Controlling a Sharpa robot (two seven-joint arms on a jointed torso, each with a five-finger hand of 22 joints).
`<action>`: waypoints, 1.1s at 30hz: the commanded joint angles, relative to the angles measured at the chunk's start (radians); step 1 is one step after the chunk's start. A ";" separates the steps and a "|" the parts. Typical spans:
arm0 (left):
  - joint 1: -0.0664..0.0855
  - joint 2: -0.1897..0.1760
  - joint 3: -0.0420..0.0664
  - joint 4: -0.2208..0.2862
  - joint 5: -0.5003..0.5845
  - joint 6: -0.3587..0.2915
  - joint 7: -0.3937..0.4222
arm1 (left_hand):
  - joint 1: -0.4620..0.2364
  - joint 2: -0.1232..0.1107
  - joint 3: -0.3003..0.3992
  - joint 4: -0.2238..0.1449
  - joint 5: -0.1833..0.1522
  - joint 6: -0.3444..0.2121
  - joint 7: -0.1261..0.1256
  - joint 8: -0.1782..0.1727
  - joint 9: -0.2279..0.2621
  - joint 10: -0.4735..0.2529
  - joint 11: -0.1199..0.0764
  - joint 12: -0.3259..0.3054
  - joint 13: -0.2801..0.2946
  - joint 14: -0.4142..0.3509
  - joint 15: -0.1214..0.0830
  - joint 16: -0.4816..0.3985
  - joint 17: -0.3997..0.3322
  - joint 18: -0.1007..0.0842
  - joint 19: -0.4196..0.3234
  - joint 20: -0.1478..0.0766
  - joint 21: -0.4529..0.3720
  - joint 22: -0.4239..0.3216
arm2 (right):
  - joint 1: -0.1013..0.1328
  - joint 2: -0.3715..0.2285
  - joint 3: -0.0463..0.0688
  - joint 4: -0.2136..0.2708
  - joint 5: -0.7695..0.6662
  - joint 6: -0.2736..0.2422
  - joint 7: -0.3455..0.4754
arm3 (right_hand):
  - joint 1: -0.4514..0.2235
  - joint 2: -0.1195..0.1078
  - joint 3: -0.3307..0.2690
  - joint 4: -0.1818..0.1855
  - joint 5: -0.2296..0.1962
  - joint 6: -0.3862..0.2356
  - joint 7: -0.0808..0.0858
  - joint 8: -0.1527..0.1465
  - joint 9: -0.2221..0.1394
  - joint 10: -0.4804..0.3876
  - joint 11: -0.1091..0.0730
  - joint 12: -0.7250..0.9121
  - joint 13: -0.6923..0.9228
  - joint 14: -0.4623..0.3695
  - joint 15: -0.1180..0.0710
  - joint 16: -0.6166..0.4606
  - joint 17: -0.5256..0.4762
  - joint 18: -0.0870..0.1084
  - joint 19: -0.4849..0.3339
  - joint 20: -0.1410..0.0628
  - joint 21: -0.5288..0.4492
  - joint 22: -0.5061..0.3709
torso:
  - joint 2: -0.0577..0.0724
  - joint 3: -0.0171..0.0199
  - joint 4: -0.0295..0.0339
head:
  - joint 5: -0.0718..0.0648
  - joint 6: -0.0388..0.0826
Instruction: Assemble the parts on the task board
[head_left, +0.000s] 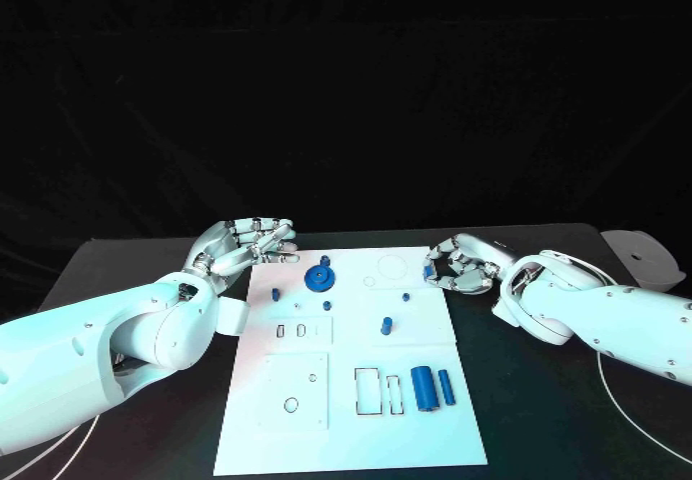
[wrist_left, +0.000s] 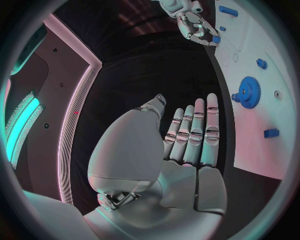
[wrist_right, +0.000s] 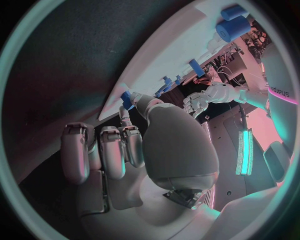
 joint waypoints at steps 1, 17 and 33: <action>0.000 0.002 0.001 0.001 0.002 0.020 0.006 | -0.005 -0.001 0.006 0.000 -0.001 -0.005 0.043 -0.004 -0.001 -0.002 0.005 -0.005 0.001 -0.010 0.001 -0.005 0.001 0.013 0.005 0.000 -0.002 -0.001 | -0.001 0.003 0.000 -0.003 -0.012 -0.004 -0.005 | -0.002 0.008 0.008 0.000 -0.004 0.005 -0.001 0.003 0.001 0.034 -0.003 0.005 0.182 0.098 0.000 0.004 0.233 -0.015 0.009 -0.002 0.003 0.131 | 0.000 0.0000 -0.0005 | 0.001 0.000; 0.000 0.001 0.001 0.001 0.002 0.020 0.004 | -0.005 -0.001 0.006 0.000 -0.001 -0.005 0.043 -0.004 -0.001 -0.002 0.005 -0.005 0.001 -0.010 0.001 -0.005 0.001 0.013 0.005 0.000 -0.002 -0.001 | -0.001 0.011 0.000 -0.005 -0.013 -0.003 -0.011 | -0.006 0.023 0.025 -0.015 -0.011 0.075 -0.028 0.039 0.018 0.040 -0.025 0.011 0.189 0.098 -0.018 0.004 0.235 -0.015 0.012 -0.015 0.005 0.135 | 0.000 0.0008 -0.0016 | 0.002 -0.002; 0.000 0.000 0.001 -0.001 0.002 0.021 0.003 | -0.006 -0.001 0.007 -0.001 -0.001 -0.005 0.043 -0.004 -0.001 -0.003 0.005 -0.006 0.001 -0.011 0.001 -0.007 0.003 0.013 0.005 0.000 -0.002 -0.001 | 0.000 0.003 0.002 0.040 -0.017 -0.100 -0.042 | -0.003 0.059 0.062 -0.031 -0.001 0.085 -0.041 0.055 0.031 0.044 -0.039 0.014 0.192 0.099 -0.031 0.005 0.239 -0.017 0.017 -0.030 0.009 0.142 | -0.002 0.0018 -0.0017 | 0.004 -0.007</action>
